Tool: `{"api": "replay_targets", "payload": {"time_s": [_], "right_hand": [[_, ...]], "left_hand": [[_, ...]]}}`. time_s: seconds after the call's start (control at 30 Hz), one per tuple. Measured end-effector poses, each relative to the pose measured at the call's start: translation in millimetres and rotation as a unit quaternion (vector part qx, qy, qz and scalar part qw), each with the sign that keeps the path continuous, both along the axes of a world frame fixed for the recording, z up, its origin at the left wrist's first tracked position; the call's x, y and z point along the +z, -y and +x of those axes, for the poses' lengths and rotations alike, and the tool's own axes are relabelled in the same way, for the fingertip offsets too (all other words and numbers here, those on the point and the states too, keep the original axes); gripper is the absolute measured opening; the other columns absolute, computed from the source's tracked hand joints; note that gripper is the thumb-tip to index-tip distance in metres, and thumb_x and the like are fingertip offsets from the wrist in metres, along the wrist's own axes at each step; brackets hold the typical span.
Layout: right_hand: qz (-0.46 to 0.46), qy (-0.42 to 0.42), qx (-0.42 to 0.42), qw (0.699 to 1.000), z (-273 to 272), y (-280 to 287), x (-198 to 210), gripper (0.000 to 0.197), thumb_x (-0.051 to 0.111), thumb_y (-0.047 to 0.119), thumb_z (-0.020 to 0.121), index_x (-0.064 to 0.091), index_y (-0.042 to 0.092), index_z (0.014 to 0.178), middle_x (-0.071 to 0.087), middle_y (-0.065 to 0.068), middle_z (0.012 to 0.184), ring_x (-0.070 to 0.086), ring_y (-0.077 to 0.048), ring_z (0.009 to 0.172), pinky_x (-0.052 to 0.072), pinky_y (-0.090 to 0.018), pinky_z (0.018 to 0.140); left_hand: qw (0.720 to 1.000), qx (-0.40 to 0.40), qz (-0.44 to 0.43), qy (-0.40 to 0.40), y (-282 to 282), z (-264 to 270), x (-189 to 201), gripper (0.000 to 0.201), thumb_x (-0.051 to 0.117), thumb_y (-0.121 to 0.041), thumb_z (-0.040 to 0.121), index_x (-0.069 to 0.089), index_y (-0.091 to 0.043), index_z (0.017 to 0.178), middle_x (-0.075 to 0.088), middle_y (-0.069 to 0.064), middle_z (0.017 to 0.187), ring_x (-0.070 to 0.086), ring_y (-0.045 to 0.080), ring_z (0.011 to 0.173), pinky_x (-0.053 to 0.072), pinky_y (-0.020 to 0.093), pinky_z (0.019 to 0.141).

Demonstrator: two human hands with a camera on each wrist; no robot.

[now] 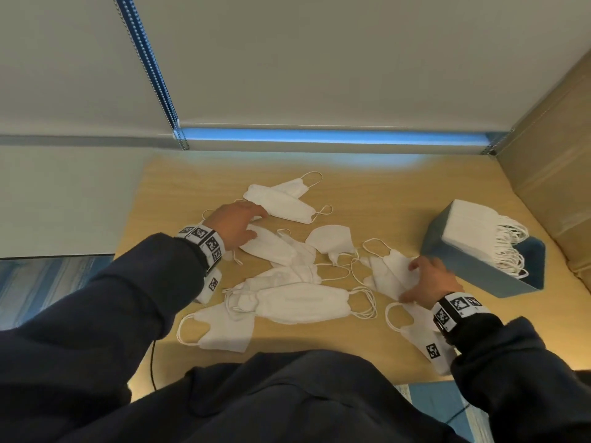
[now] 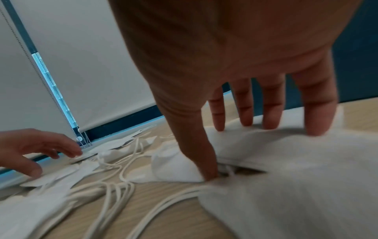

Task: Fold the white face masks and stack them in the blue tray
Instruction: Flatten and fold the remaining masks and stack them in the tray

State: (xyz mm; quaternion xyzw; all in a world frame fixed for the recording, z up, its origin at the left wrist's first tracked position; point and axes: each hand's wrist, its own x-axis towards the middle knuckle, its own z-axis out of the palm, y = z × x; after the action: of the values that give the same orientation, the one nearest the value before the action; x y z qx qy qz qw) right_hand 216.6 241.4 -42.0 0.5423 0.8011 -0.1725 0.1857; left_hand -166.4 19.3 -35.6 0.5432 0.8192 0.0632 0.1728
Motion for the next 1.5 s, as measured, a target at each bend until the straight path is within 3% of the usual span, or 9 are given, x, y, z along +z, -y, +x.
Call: {"api": "replay_targets", "payload": {"time_s": [0.2,0.3,0.43,0.63,0.8,0.93,1.13,1.37,1.5], "right_hand": [[0.020,-0.049,0.035,0.998,3.3,-3.2,-3.9,0.055,0.076,0.020,0.080,0.057,0.026,0.130,0.059,-0.006,0.130,0.063,-0.029,0.109,0.054,-0.041,0.093],[0.045,-0.105,-0.023,0.993,5.2,-5.1,4.6,0.035,0.060,0.016,0.090,0.063,0.021,0.124,0.071,-0.012,0.111,0.066,-0.034,0.099,0.050,-0.036,0.079],[0.057,-0.206,-0.043,0.976,1.9,-10.4,29.6,0.017,0.070,0.016,0.087,0.074,0.015,0.104,0.073,-0.012,0.096,0.065,-0.034,0.091,0.046,-0.034,0.077],[-0.080,-0.282,-0.107,0.950,-18.2,-26.4,59.1,0.018,0.089,0.010,0.072,0.074,0.009,0.083,0.071,-0.007,0.079,0.064,-0.028,0.076,0.049,-0.034,0.069],[-0.213,-0.347,-0.141,0.902,-29.5,-36.7,81.1,0.030,0.074,0.000,0.086,0.060,-0.016,0.107,0.061,-0.027,0.095,0.058,-0.034,0.088,0.049,-0.037,0.074],[-0.198,-0.364,-0.135,0.900,-36.9,-43.6,96.1,0.018,0.069,-0.003,0.089,0.063,-0.006,0.105,0.066,-0.024,0.099,0.063,-0.032,0.092,0.052,-0.040,0.081],[-0.218,-0.365,-0.139,0.894,-52.7,-35.2,91.2,0.022,0.069,-0.001,0.089,0.071,0.007,0.110,0.071,-0.016,0.099,0.065,-0.030,0.087,0.052,-0.038,0.077],[-0.271,-0.433,-0.227,0.829,-86.2,-11.4,75.2,0.011,0.060,0.011,0.098,0.064,0.016,0.089,0.066,-0.009,0.095,0.061,-0.031,0.090,0.051,-0.037,0.067],[-0.320,-0.484,-0.244,0.777,-104.5,16.6,76.4,0.015,0.056,0.004,0.098,0.064,0.013,0.106,0.069,-0.010,0.100,0.067,-0.027,0.087,0.056,-0.036,0.062]], "left_hand": [[0.996,-0.037,-0.085,-0.010,-14.3,5.0,-15.0,0.076,0.078,-0.026,0.081,0.044,-0.034,0.149,0.062,-0.003,0.135,0.061,0.023,0.118,0.050,0.037,0.098],[0.992,-0.049,-0.097,-0.060,-16.5,5.8,-16.7,0.054,0.074,-0.034,0.084,0.057,-0.035,0.135,0.066,-0.006,0.107,0.062,0.020,0.104,0.045,0.036,0.092],[0.997,-0.019,-0.057,-0.053,-10.3,3.2,-13.5,0.015,0.077,-0.033,0.083,0.070,-0.034,0.096,0.059,-0.007,0.109,0.058,0.021,0.107,0.038,0.038,0.092],[0.993,-0.015,-0.110,-0.050,-5.0,8.6,-9.4,0.065,0.077,-0.030,0.082,0.051,-0.032,0.141,0.061,-0.004,0.130,0.056,0.023,0.121,0.037,0.041,0.103],[0.996,0.017,-0.081,-0.041,-5.4,11.3,-1.3,0.027,0.077,-0.037,0.079,0.072,-0.030,0.105,0.066,-0.005,0.099,0.061,0.023,0.100,0.042,0.037,0.088],[0.985,0.125,0.068,0.099,3.7,10.0,10.9,0.019,0.085,-0.033,0.077,0.069,-0.027,0.086,0.064,-0.007,0.095,0.061,0.020,0.091,0.043,0.032,0.075],[0.885,0.275,0.231,0.296,20.2,21.7,36.5,0.026,0.078,-0.024,0.087,0.070,-0.019,0.111,0.072,-0.002,0.108,0.066,0.020,0.096,0.054,0.038,0.082],[0.671,0.384,0.259,0.579,28.0,78.8,32.3,0.026,0.070,-0.012,0.094,0.071,-0.013,0.120,0.076,0.007,0.115,0.072,0.029,0.107,0.059,0.048,0.091],[0.559,0.397,0.252,0.683,19.1,108.0,38.5,0.029,0.068,-0.006,0.094,0.069,-0.003,0.123,0.074,0.016,0.119,0.073,0.029,0.102,0.060,0.043,0.088]]}}
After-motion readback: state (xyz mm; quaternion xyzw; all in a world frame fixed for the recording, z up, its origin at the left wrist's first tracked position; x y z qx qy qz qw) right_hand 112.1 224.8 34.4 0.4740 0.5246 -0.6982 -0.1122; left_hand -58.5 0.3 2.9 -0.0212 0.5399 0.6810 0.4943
